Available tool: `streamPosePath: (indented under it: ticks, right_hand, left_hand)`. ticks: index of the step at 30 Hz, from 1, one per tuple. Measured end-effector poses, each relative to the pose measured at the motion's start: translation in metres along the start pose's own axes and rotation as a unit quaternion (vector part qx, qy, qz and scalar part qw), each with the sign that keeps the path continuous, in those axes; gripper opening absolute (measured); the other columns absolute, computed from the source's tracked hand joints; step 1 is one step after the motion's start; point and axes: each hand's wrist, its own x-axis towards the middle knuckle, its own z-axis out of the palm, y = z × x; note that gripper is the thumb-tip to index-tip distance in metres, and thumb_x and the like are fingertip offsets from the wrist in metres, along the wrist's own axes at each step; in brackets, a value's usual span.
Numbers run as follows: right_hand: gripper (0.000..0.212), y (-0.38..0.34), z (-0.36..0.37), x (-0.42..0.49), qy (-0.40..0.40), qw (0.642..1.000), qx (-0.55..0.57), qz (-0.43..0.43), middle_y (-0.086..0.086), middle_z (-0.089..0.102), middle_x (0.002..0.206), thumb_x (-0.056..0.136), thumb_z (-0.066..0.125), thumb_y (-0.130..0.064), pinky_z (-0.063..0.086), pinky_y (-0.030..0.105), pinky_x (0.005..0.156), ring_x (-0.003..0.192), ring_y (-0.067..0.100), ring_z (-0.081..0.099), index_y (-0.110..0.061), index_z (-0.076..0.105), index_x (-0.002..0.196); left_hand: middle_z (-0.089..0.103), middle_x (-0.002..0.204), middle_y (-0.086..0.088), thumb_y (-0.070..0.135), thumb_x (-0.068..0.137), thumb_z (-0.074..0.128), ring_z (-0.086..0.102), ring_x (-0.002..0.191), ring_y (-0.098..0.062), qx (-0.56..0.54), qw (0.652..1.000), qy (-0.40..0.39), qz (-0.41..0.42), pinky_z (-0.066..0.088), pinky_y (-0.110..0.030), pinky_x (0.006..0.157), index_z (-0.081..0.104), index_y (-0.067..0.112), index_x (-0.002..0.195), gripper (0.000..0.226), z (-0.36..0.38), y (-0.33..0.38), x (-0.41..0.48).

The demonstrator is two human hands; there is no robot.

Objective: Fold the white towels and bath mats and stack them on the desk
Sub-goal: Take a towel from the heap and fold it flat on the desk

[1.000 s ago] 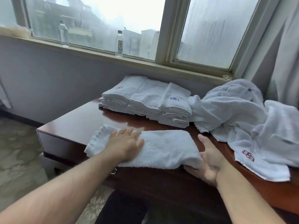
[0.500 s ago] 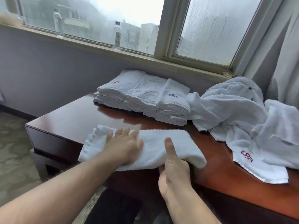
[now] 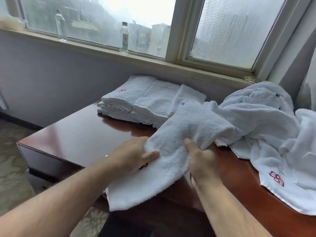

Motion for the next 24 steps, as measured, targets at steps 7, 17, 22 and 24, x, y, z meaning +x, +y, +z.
streamPosePath:
  ticks: [7,17,22,24]
  right_hand:
    - [0.036,-0.012,0.010,0.042,-0.097,0.991,0.032,-0.081,0.001,0.075,0.112,0.082,0.069,-0.016,0.059,0.039,0.085,0.106,0.022,0.072,-0.023,0.066,0.117]
    - [0.032,-0.058,0.069,0.161,-0.138,0.978,-0.032,-0.152,-0.005,0.076,0.099,0.078,0.070,-0.020,0.061,0.033,0.069,0.092,0.020,0.074,-0.040,0.069,0.103]
    - [0.050,-0.091,0.124,0.270,-0.106,0.983,0.028,-0.147,0.014,0.074,0.104,0.072,0.067,-0.011,0.062,0.049,0.073,0.090,0.035,0.073,-0.013,0.064,0.122]
    - [0.052,-0.083,0.140,0.310,-0.101,0.988,0.007,-0.119,0.017,0.073,0.106,0.071,0.066,-0.013,0.062,0.052,0.074,0.089,0.036,0.073,-0.011,0.064,0.123]
  left_hand:
    - [0.069,0.095,0.007,0.083,0.068,0.055,0.065,0.085,-0.011,-0.099,0.995,0.007,-0.026,0.054,-0.041,0.082,0.057,0.029,0.101,0.064,-0.008,-0.016,0.014]
    - [0.067,0.089,0.014,0.060,0.088,0.062,0.061,0.082,0.005,-0.158,0.977,0.145,-0.001,0.043,-0.014,0.068,0.056,0.027,0.102,0.036,-0.056,-0.016,0.092]
    - [0.074,0.094,0.004,0.066,0.088,0.061,0.072,0.084,-0.015,-0.194,0.972,0.130,-0.017,0.058,-0.040,0.078,0.064,0.025,0.108,0.046,-0.119,-0.006,0.187]
    - [0.075,0.102,-0.003,0.066,0.090,0.058,0.073,0.091,-0.025,-0.230,0.968,0.086,-0.058,0.058,-0.047,0.086,0.065,0.020,0.113,0.052,-0.125,-0.015,0.223]
